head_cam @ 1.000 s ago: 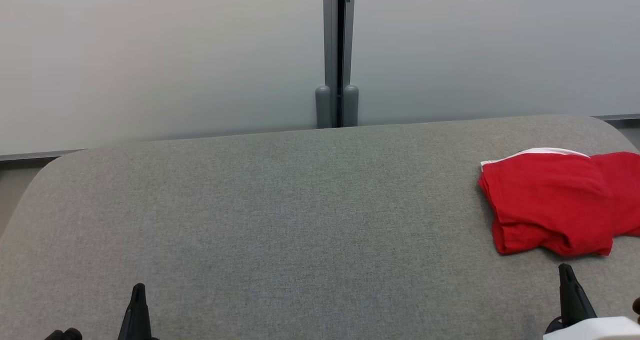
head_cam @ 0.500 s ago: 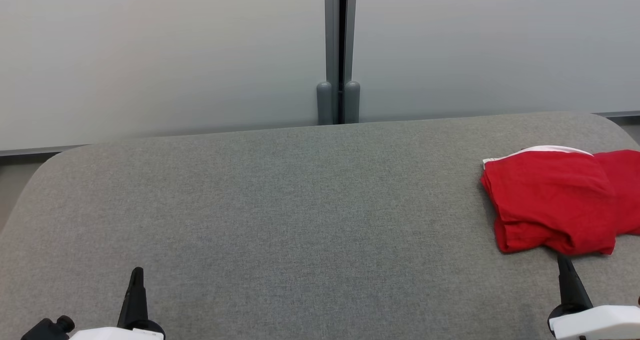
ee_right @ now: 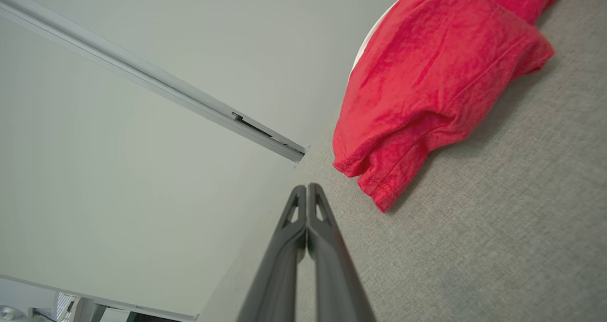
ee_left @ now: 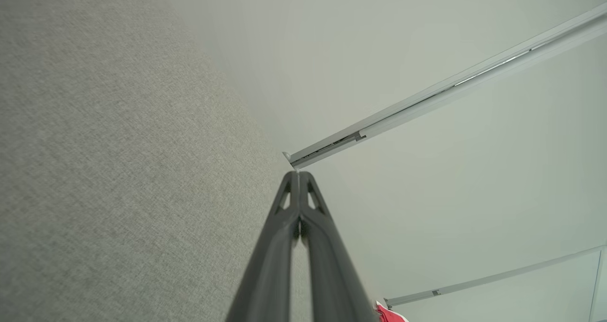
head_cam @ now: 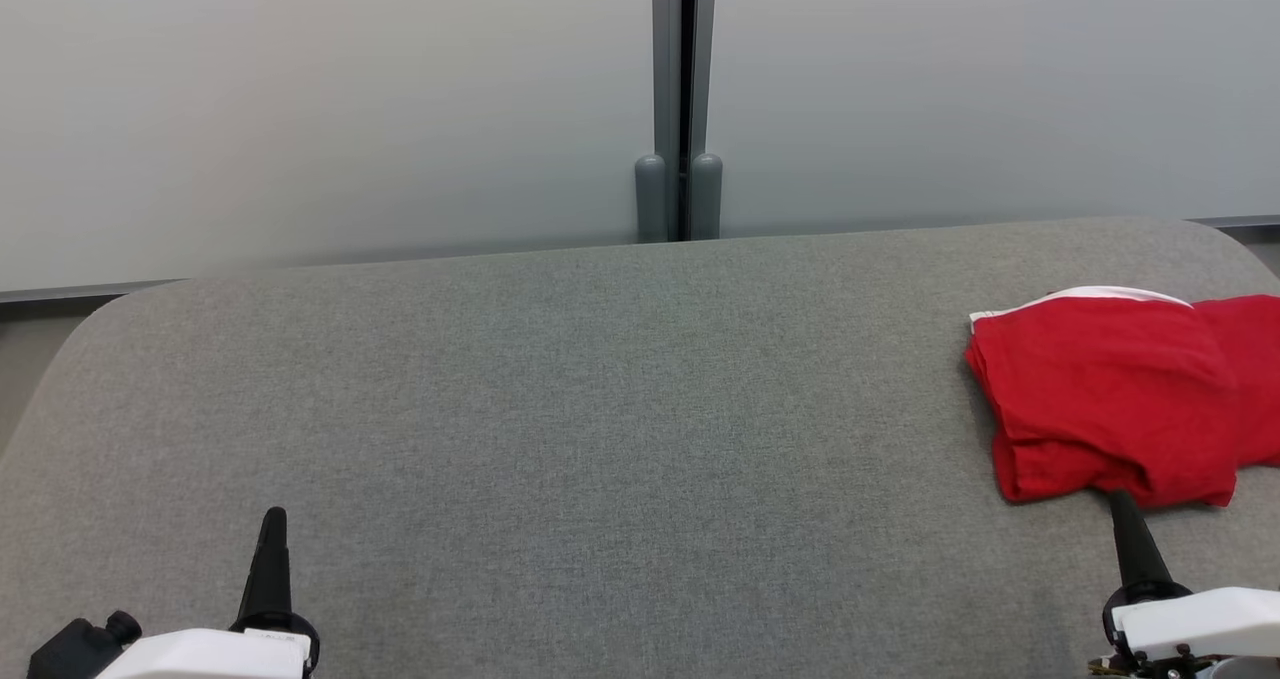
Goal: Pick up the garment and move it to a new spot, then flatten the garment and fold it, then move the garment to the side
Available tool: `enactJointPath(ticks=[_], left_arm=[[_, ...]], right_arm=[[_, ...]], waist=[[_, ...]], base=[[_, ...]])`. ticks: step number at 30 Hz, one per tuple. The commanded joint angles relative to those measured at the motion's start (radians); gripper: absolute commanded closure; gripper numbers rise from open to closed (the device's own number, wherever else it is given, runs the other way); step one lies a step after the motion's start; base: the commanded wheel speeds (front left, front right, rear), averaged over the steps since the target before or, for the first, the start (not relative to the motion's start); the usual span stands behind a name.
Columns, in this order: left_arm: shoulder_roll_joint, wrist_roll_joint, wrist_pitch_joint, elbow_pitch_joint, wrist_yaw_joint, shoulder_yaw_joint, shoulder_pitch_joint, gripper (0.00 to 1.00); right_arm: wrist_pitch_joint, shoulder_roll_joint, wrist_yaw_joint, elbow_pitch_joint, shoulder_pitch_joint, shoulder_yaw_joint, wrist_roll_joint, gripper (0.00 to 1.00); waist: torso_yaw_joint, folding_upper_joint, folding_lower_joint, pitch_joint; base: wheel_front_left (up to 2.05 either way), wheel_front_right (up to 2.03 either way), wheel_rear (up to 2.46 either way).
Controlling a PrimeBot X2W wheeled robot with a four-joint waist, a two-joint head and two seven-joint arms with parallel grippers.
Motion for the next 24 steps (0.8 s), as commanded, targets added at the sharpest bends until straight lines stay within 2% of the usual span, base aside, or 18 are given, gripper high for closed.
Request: enactJointPath(ticks=[1, 24], left_arm=[[0.007, -0.030, 0.008, -0.006, -0.009, 0.007, -0.031, 1.00], [0.010, -0.234, 0.064, 0.003, -0.025, 0.017, -0.084, 1.00]], right_arm=[[0.009, -0.005, 0.000, -0.008, -0.022, -0.006, 0.033, 1.00], [0.065, -0.001, 0.000, -0.004, -0.060, -0.014, 0.266, 1.00]], waist=[[0.000, 0.0000, 0.0000, 0.001], [0.005, 0.0000, 0.0000, 0.019]], base=[[0.00, 0.00, 0.00], [0.00, 0.00, 0.00]])
